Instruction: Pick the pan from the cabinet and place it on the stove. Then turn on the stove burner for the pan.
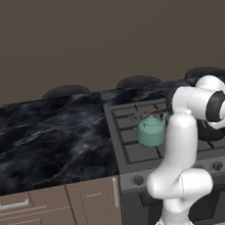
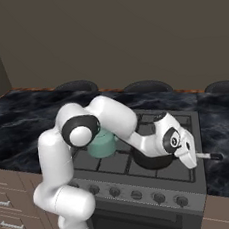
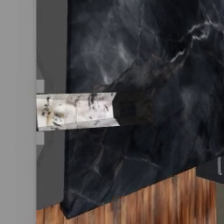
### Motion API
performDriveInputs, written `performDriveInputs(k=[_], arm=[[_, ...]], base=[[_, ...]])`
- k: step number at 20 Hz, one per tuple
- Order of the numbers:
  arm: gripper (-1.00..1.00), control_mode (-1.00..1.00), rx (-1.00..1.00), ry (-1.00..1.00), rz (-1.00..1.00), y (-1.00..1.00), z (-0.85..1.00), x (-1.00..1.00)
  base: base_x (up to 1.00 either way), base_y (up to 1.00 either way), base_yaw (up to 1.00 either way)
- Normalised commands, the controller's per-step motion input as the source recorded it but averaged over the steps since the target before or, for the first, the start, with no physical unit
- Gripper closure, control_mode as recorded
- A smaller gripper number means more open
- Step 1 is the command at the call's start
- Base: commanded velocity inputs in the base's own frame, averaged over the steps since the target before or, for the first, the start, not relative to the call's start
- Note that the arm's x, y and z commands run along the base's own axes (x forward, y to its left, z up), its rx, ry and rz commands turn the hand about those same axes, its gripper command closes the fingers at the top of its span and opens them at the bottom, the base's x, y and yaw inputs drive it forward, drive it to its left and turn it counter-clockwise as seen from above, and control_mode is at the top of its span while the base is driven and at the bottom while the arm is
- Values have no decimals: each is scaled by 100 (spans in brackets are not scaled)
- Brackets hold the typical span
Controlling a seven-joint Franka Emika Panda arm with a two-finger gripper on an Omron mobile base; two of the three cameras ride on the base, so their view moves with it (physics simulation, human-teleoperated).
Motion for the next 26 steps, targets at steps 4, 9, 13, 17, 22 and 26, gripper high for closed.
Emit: performDriveInputs(k=[4, 9, 13, 17, 22, 26], arm=[[100, -100, 0, 5, 0, -14, -12, 23], [100, -100, 0, 1, 0, -9, -20, 13], [100, -100, 0, 0, -1, -1, -15, 9], [100, -100, 1, 0, -1, 0, -12, 11], [100, -100, 2, 0, 0, -1, -11, 15], [100, -100, 1, -1, 0, -6, -12, 16]], base=[[0, 0, 0], [0, 0, 0], [0, 0, 0], [0, 0, 0], [0, 0, 0], [0, 0, 0]])
